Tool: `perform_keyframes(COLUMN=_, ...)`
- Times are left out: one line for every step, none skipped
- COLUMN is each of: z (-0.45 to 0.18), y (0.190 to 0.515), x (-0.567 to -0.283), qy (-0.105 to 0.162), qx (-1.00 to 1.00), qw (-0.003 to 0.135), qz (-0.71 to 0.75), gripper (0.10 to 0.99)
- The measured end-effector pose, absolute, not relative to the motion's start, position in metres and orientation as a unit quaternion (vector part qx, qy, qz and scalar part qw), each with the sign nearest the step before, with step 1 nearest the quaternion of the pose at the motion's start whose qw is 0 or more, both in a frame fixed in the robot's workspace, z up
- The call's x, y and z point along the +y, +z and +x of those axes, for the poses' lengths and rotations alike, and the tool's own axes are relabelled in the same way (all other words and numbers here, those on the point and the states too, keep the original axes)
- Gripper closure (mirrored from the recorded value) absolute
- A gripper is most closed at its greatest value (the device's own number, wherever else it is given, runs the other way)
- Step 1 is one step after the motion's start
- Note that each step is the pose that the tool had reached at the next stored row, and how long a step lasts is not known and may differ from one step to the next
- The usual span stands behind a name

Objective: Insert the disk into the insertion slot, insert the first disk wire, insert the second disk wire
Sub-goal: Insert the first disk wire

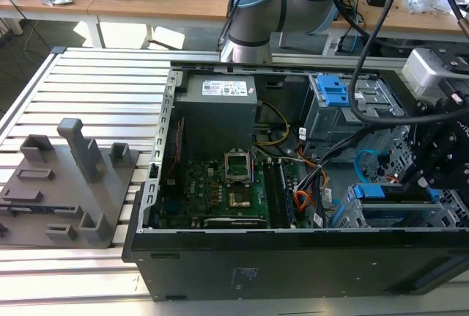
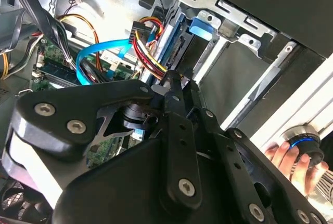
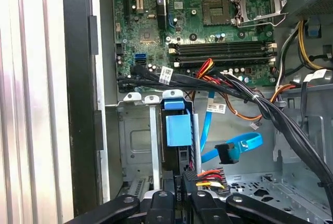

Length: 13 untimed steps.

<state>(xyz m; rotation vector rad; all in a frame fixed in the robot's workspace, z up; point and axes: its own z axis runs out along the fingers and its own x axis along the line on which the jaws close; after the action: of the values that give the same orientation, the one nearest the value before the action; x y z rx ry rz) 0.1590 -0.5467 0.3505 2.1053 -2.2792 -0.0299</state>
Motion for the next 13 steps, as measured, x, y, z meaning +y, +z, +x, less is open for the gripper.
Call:
perform_keyframes(z=0.1592, y=0.3495, x=-0.5467, qy=-0.010, qx=-0.734, qw=0.019, qz=0.678, gripper=0.902)
perform_keyframes(z=0.1593, y=0.3487, x=-0.5467, qy=-0.010, qx=-0.734, qw=0.019, qz=0.678, gripper=0.902)
perform_keyframes(z=0.1594, y=0.3484, x=-0.5467, qy=-0.010, qx=-0.734, qw=0.019, qz=0.678, gripper=0.902)
perform_keyframes(z=0.1594, y=0.3480, x=-0.5467, qy=-0.010, qx=-0.734, qw=0.019, qz=0.678, gripper=0.902)
perform_keyframes(z=0.1596, y=0.3473, x=-0.5468, qy=-0.011, qx=-0.734, qw=0.019, qz=0.678, gripper=0.902)
perform_keyframes(z=0.1598, y=0.3467, x=-0.5467, qy=-0.012, qx=-0.734, qw=0.017, qz=0.678, gripper=0.902)
perform_keyframes(z=0.1600, y=0.3464, x=-0.5467, qy=-0.014, qx=-0.734, qw=0.015, qz=0.678, gripper=0.902)
perform_keyframes(z=0.1603, y=0.3461, x=-0.5466, qy=-0.015, qx=-0.734, qw=0.014, qz=0.679, gripper=0.902)
perform_keyframes(z=0.1609, y=0.3457, x=-0.5463, qy=-0.017, qx=-0.734, qw=0.013, qz=0.679, gripper=0.902)
perform_keyframes(z=0.1612, y=0.3455, x=-0.5460, qy=-0.017, qx=-0.734, qw=0.012, qz=0.679, gripper=0.902)
perform_keyframes(z=0.1620, y=0.3451, x=-0.5456, qy=-0.018, qx=-0.734, qw=0.011, qz=0.679, gripper=0.902)
perform_keyframes(z=0.1625, y=0.3448, x=-0.5453, qy=-0.019, qx=-0.734, qw=0.011, qz=0.679, gripper=0.902)
perform_keyframes(z=0.1630, y=0.3445, x=-0.5450, qy=-0.019, qx=-0.734, qw=0.011, qz=0.679, gripper=0.902)
